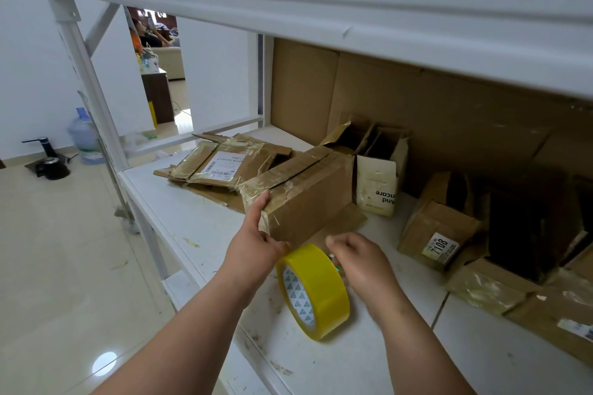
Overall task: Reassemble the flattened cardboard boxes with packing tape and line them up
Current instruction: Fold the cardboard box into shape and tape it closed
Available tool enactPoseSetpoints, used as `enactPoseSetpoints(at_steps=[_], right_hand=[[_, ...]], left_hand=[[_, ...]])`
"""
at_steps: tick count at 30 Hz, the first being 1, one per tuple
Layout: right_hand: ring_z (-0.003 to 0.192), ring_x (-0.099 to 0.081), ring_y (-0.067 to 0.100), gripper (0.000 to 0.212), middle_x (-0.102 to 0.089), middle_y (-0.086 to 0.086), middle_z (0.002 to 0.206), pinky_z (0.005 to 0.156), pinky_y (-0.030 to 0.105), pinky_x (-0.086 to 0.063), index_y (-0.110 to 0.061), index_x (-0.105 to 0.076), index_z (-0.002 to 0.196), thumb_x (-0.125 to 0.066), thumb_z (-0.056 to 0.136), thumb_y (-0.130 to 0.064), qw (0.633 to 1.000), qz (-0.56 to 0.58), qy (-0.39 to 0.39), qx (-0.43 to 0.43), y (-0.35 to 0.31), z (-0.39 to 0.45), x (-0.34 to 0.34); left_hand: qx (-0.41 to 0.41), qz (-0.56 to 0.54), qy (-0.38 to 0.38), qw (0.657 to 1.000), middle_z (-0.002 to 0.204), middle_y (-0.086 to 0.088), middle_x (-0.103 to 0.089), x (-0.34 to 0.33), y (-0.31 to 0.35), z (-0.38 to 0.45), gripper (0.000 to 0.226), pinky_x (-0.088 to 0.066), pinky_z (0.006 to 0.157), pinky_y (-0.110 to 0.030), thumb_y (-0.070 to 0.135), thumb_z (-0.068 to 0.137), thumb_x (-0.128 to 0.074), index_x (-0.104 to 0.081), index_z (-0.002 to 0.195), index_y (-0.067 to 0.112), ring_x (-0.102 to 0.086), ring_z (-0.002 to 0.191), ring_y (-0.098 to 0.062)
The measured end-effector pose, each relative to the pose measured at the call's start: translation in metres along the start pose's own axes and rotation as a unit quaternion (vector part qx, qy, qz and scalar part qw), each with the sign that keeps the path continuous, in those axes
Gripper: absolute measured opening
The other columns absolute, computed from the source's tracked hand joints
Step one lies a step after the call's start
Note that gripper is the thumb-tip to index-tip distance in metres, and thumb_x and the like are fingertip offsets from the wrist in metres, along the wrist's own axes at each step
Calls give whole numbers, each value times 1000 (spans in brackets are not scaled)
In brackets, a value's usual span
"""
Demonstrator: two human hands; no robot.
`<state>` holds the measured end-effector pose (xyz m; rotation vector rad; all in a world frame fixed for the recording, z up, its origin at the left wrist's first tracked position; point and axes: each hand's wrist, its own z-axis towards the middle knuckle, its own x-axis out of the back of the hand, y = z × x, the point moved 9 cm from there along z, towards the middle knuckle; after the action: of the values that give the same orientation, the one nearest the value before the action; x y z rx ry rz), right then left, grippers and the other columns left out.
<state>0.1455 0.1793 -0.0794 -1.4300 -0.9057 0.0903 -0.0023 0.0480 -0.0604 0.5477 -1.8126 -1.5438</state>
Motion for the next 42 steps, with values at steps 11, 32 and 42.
enactPoseSetpoints(at_steps=[11, 32, 42], right_hand=[[78, -61, 29, 15, -62, 17, 85, 77, 39, -48, -8, -69, 91, -62, 93, -21, 944, 238, -186, -132, -20, -14, -52], [57, -51, 17, 22, -51, 8, 66, 61, 30, -43, -15, -55, 76, -51, 95, -6, 950, 236, -127, -161, -17, -12, -38], [54, -51, 18, 21, -48, 6, 63, 55, 27, -45, -18, -56, 79, -50, 97, -11, 942, 268, -21, -200, 3, -24, -9]], left_hand=[[-86, -16, 33, 996, 60, 7, -59, 4, 0, -2, 88, -44, 66, -23, 2, 87, -69, -28, 147, 51, -55, 59, 0], [-157, 172, 17, 972, 79, 11, -68, 1, 14, -17, 75, -45, 63, -16, 44, 95, -56, -8, 153, 47, -59, 71, 1], [-218, 192, 153, 944, 78, 11, -62, 50, 35, -11, 52, -46, 69, -34, 32, 97, -56, -41, 147, 37, -56, 76, -12]])
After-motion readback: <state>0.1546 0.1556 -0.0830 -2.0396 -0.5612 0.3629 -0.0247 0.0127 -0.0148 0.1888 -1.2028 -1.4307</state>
